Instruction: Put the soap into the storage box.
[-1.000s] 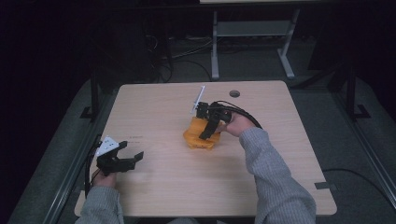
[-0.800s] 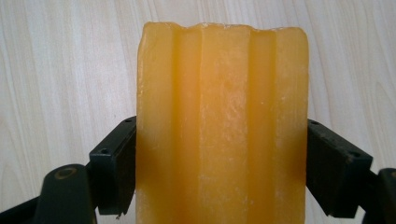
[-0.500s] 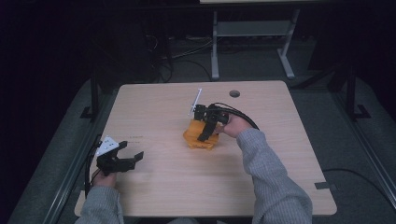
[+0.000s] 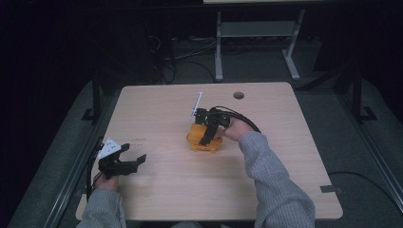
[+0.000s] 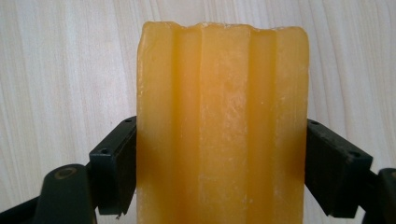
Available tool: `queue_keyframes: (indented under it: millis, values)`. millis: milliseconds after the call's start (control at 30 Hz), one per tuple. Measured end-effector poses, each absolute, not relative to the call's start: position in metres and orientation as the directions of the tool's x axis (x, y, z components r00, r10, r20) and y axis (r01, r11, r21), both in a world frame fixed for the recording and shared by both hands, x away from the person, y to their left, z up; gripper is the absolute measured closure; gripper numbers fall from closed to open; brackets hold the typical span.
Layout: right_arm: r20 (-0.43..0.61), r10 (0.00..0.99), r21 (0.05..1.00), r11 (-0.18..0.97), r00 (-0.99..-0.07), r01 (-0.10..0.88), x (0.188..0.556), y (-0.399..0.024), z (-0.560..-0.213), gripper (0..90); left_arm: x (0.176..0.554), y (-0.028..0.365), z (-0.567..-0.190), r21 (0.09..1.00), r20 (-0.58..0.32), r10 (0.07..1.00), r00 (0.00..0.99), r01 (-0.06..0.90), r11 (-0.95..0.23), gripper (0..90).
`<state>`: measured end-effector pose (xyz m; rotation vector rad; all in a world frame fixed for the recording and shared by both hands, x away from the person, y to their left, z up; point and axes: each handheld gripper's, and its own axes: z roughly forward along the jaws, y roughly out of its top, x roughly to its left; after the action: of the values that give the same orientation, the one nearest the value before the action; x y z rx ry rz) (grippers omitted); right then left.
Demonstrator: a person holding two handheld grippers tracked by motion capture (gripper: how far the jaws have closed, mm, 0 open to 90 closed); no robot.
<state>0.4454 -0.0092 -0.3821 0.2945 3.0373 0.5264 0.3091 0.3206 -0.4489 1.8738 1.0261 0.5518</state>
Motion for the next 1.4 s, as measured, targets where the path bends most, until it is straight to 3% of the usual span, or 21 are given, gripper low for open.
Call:
queue_keyframes:
  millis: [1400]
  values:
    - [-0.03, 0.191, 0.335, 0.927, -0.981, 0.17, 0.4428, -0.0025, -0.3853, 21.1, 0.309, 0.3212, -0.4485, 0.869, -0.036, 0.83, 0.557, 0.427, -0.249, 13.8]
